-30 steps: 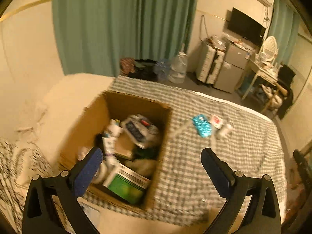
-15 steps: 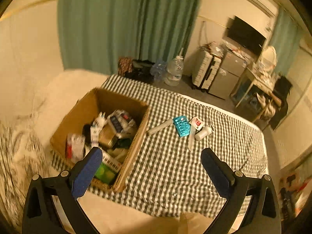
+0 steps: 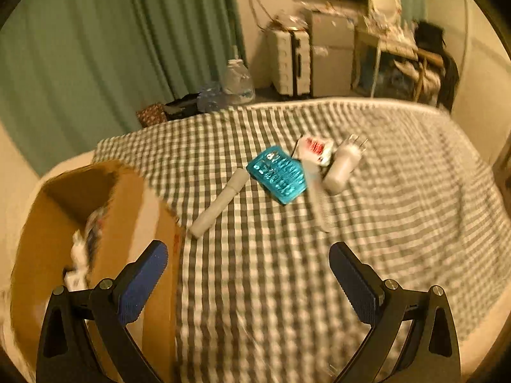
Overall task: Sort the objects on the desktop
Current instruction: 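Move both tools back toward the items on the bed, then grasp the white tube with the left tool while the right tool grasps the white bottle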
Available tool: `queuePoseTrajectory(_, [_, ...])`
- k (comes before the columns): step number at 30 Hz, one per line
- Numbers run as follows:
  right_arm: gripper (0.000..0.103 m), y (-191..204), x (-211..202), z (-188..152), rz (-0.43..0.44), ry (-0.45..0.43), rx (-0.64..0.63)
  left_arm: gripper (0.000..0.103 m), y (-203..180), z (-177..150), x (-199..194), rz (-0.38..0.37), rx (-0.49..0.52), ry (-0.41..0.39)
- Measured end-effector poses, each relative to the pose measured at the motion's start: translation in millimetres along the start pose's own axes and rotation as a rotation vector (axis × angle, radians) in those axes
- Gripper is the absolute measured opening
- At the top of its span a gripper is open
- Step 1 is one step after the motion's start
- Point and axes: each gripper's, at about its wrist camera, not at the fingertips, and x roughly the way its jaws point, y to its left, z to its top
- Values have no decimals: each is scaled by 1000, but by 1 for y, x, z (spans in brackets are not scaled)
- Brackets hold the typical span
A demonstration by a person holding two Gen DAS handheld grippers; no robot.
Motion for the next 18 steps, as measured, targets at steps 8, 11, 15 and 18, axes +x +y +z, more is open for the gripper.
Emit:
queuePoseTrajectory(8, [76, 67, 138, 17, 43, 90, -33, 103, 11, 12, 83, 34, 41, -25])
queuePoseTrajectory(11, [62, 67, 171, 19, 75, 120, 30, 103, 14, 15, 101, -12, 46, -35])
queuePoseTrajectory(15, [62, 64, 203, 22, 85, 152, 117, 103, 11, 16, 125, 38, 81, -24])
queuePoseTrajectory(18, [62, 64, 223, 29, 118, 173, 172, 103, 13, 16, 138, 66, 66, -13])
